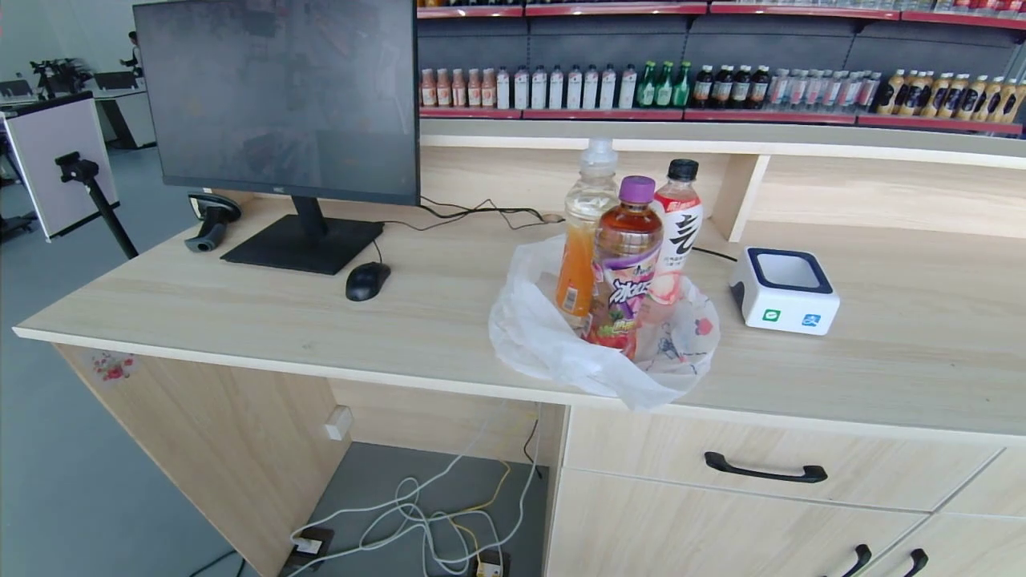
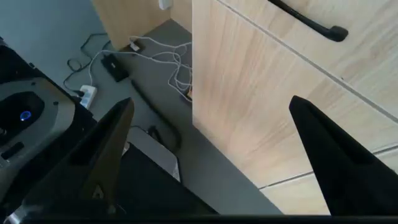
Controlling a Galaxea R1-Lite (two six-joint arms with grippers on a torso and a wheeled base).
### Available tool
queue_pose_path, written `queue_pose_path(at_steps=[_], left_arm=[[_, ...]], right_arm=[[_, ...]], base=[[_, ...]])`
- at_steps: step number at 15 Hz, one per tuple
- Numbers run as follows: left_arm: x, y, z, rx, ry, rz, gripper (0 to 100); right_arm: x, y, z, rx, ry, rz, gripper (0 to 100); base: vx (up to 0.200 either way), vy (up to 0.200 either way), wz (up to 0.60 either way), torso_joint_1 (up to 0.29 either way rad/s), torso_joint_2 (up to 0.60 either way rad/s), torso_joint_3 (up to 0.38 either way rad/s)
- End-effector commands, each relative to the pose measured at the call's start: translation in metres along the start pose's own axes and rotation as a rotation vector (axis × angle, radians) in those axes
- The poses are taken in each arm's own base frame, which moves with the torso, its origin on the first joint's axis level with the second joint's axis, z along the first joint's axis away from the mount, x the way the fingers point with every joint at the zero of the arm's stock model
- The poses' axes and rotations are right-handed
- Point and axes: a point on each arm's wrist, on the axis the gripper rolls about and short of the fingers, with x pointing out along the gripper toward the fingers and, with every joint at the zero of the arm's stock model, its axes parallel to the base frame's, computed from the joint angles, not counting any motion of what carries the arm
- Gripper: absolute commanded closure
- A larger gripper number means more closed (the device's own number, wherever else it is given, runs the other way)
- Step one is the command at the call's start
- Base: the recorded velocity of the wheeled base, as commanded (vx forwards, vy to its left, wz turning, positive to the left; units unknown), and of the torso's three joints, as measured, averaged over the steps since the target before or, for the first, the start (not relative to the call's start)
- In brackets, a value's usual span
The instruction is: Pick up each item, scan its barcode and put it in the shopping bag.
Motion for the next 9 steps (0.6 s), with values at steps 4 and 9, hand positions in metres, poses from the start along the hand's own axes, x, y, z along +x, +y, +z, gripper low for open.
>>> queue_pose_path(at_steps=[4, 9], left_arm=[[0.0, 0.0, 0.0, 0.001, 0.002, 0.001, 0], [0.0, 0.0, 0.0, 0.001, 0.0, 0.001, 0]], right_arm=[[-0.009, 0.0, -0.002, 0.021, -0.111, -0.011, 0], [0.008, 0.0, 0.004, 0.098, -0.053, -0.445, 0]], base=[[0.0, 0.0, 0.0, 0.0, 0.0, 0.0], [0.0, 0.0, 0.0, 0.0, 0.0, 0.0]])
